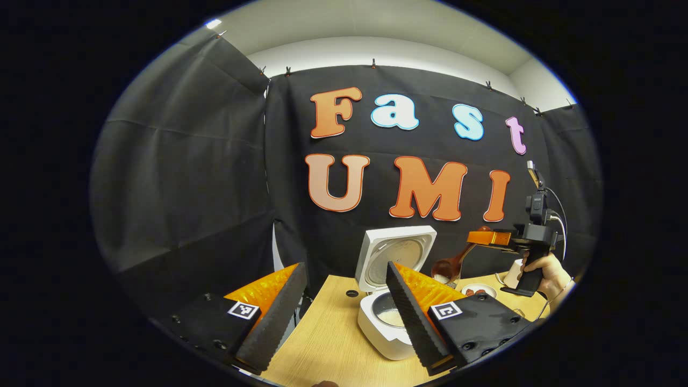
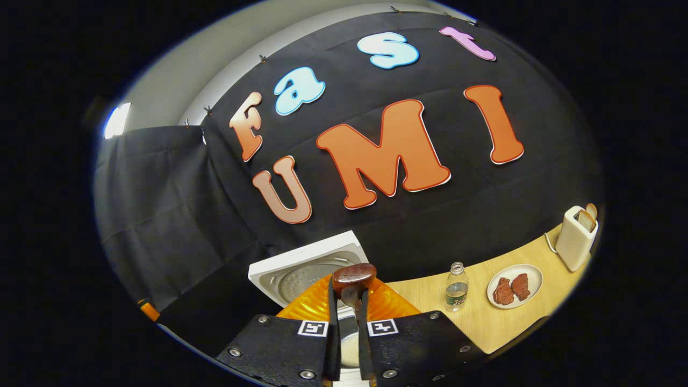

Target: Close the left gripper, press the button to open the rice cooker; take a wooden spoon from the chopstick holder with the right hand, scoop a spoonful of rice and pour it into the rice cooker, then put the wooden spoon back into the chopstick holder.

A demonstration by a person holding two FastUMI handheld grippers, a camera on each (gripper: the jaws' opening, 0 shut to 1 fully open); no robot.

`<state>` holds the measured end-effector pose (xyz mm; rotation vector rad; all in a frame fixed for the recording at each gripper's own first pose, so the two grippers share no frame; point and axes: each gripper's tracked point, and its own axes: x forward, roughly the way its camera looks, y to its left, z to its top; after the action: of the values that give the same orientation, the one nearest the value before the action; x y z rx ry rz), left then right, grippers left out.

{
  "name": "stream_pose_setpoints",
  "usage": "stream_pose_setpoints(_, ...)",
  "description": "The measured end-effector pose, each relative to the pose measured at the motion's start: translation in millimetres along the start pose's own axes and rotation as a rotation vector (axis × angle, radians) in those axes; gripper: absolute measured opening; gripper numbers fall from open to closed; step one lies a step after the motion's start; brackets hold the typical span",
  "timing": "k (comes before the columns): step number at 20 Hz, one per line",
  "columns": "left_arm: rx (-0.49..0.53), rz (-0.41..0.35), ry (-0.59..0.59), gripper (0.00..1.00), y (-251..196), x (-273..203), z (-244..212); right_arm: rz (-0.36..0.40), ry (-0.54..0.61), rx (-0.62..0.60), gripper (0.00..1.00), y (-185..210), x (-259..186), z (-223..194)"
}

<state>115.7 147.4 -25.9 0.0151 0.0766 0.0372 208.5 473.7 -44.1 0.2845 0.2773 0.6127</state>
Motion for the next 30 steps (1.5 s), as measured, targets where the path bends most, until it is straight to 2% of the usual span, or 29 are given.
stream_pose_setpoints(6, -0.012, 0.002, 0.007, 1.0, 2.6, 3.3, -3.7, 0.047, 0.003, -0.194, 0.12, 24.6, 1.5, -8.4)
stream_pose_setpoints(13, -0.011, 0.029, 0.017, 1.0, 12.6, 4.0, -8.6, 0.083, 0.023, -0.341, 0.12, 39.6, 4.3, -23.9)
stream_pose_setpoints(18, -0.019, 0.037, 0.016, 1.0, 15.2, 2.1, -9.3, 0.085, 0.033, -0.288, 0.12, 31.1, -1.1, -26.3)
stream_pose_setpoints(24, -0.023, 0.025, 0.006, 1.0, 10.2, 0.6, -4.8, 0.008, 0.013, -0.228, 0.12, -13.3, -25.1, -9.5)
stream_pose_setpoints(30, -0.025, -0.01, -0.006, 1.0, -7.0, 1.4, 1.5, -0.101, -0.014, -0.184, 0.12, -74.2, -63.4, 1.6)
